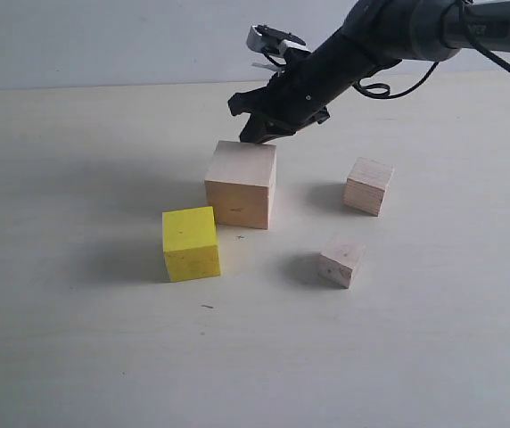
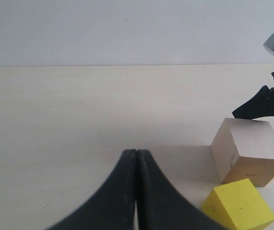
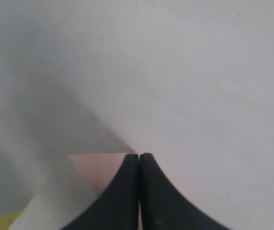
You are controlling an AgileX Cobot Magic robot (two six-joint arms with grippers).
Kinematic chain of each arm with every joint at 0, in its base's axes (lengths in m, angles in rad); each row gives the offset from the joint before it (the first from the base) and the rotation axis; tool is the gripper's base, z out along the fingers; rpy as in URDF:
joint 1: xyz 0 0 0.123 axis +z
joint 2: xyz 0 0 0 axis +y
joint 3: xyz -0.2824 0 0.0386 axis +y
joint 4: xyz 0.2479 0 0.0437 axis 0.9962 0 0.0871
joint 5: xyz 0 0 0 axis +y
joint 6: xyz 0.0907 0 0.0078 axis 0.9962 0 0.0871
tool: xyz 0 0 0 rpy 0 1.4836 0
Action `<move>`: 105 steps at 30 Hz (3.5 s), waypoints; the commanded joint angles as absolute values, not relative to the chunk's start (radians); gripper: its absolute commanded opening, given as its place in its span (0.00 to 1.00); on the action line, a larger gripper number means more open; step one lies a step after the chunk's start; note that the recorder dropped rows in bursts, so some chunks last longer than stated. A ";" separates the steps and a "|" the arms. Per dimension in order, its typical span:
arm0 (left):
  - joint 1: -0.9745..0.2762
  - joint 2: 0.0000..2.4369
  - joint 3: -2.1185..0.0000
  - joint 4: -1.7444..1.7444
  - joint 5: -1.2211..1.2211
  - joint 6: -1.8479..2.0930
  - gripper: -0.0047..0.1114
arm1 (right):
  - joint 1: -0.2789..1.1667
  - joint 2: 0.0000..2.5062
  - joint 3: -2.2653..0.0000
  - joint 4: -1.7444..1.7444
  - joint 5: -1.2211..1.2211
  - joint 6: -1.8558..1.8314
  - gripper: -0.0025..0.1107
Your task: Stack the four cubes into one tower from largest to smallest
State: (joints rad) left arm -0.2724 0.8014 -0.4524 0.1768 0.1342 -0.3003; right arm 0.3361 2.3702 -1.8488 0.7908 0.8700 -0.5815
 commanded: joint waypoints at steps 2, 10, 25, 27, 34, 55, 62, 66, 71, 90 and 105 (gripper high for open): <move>-0.279 0.802 -0.458 0.170 0.138 -0.294 0.04 | 0.338 2.369 -1.855 0.790 0.900 -0.602 0.02; -0.279 0.802 -0.458 0.170 0.139 -0.293 0.04 | 0.338 2.369 -1.855 0.792 0.939 -0.640 0.02; -0.279 0.802 -0.458 0.170 0.165 -0.293 0.04 | 0.338 2.377 -1.857 0.880 0.937 -0.751 0.02; -0.279 0.802 -0.458 0.172 0.165 -0.293 0.04 | 0.338 2.377 -1.857 0.887 0.937 -0.764 0.02; -0.279 0.802 -0.458 0.172 0.171 -0.293 0.04 | 0.338 2.377 -1.857 0.890 0.949 -0.785 0.02; -0.279 0.802 -0.458 0.172 0.180 -0.293 0.04 | 0.338 2.379 -1.857 0.914 1.023 -0.855 0.02; -0.279 0.802 -0.458 0.172 0.180 -0.293 0.04 | 0.361 2.379 -1.857 0.919 1.047 -0.899 0.02; -0.279 0.802 -0.458 0.172 0.184 -0.293 0.04 | 0.371 2.379 -1.857 0.915 1.020 -0.897 0.02; -0.279 0.802 -0.458 0.172 0.194 -0.293 0.04 | 0.371 2.379 -1.857 0.879 0.973 -0.840 0.02; -0.279 0.802 -0.458 0.172 0.198 -0.293 0.04 | 0.333 2.259 -1.855 0.630 0.852 -0.550 0.02; -0.279 0.802 -0.458 0.170 0.151 -0.362 0.04 | 0.174 1.411 -0.923 1.148 0.224 -0.896 0.02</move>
State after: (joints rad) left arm -0.2724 0.8014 -0.4524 0.1751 0.1748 -0.3095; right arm 0.1712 1.5104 -1.0017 1.1053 0.2433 -0.8426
